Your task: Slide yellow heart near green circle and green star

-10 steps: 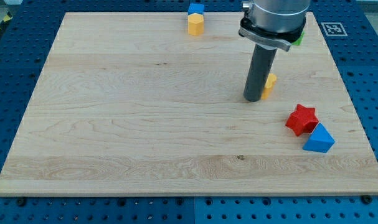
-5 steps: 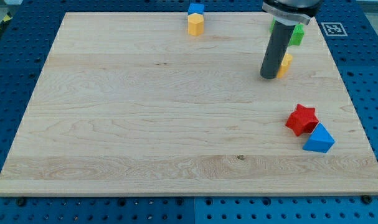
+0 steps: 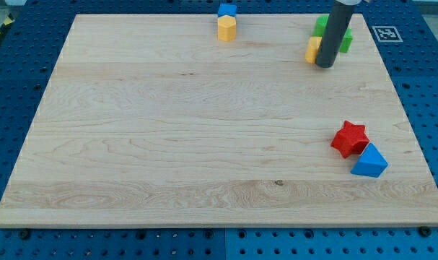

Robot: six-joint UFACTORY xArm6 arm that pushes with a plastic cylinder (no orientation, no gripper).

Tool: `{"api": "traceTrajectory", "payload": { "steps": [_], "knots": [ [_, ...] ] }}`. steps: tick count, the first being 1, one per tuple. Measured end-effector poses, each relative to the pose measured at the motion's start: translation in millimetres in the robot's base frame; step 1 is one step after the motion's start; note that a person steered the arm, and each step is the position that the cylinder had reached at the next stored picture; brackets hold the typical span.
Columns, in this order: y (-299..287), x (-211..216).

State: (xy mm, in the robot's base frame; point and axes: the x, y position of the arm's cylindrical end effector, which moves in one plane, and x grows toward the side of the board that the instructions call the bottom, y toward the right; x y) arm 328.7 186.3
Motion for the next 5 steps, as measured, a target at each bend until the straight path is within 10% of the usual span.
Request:
{"api": "traceTrajectory", "payload": {
  "steps": [5],
  "knots": [
    [-34, -22]
  ]
}}
